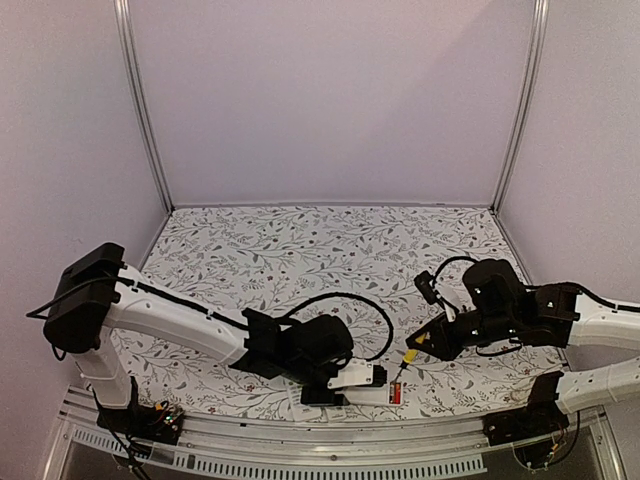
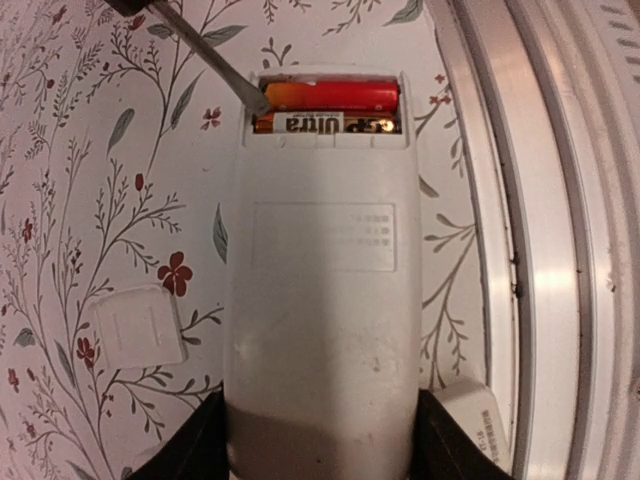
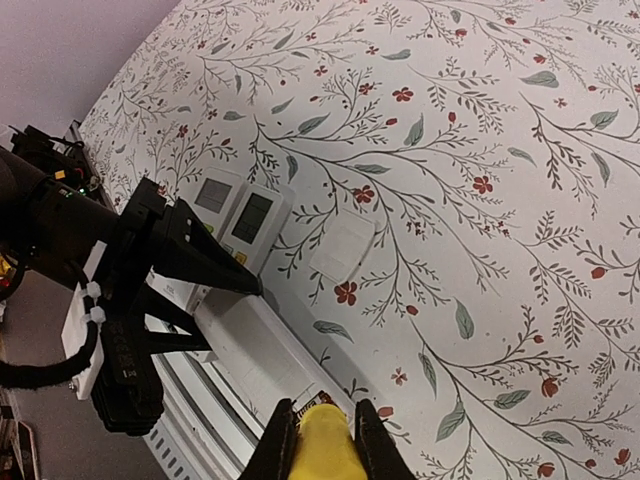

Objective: Unload the batteries from the remote control
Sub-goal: Place the remote control without the battery cover at the center of the board.

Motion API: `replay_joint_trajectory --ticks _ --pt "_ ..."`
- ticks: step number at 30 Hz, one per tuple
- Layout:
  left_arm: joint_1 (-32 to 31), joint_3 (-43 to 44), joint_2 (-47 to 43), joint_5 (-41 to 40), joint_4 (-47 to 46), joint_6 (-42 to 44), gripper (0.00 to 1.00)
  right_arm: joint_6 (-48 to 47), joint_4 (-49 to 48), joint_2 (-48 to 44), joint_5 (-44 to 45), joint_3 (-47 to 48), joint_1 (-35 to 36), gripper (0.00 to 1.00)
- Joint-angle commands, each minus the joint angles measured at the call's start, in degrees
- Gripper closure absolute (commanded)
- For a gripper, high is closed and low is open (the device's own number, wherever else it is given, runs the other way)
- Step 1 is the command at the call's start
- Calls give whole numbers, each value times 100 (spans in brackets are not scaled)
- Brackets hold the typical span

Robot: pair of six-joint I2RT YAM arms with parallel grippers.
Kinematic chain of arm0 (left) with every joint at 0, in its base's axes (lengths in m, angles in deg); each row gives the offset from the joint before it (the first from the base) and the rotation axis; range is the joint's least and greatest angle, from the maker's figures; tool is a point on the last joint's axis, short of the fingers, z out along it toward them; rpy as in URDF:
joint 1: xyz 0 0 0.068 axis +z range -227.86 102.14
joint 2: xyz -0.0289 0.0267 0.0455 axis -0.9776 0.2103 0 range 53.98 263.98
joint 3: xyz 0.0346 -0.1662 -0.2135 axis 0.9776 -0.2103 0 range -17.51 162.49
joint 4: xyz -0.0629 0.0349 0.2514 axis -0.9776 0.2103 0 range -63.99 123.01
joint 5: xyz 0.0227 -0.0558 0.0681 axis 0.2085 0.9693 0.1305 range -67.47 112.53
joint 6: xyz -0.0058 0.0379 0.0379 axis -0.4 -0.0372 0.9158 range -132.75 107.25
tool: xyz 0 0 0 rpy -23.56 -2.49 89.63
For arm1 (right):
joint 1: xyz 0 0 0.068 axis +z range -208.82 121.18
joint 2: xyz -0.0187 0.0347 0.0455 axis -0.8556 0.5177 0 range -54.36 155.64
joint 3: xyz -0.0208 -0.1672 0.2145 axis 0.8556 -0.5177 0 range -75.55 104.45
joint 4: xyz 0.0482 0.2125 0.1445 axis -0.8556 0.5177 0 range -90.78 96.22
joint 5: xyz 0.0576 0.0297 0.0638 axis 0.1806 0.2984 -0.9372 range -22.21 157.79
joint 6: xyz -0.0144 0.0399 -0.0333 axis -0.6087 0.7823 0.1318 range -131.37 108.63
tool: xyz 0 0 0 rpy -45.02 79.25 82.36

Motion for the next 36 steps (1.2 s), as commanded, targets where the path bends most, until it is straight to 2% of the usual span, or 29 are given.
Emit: replay_joint_trajectory --ticks 1,17,19,23,27,36 --pt "-111 -35 177 -62 155 86 80 -115 -47 105 116 154 68 100" --pt "-131 -27 166 -62 151 72 81 -175 -32 172 350 281 136 100" --pt "-130 -31 124 -264 116 52 81 -140 -31 144 462 294 140 100" --pt "-87 56 -95 -387 70 30 80 163 74 -2 1439 356 140 100" --pt "102 136 -414 -165 31 80 80 634 142 -102 2274 392 117 100" --pt "305 955 145 -33 95 297 80 1432 23 -175 3031 82 -93 100"
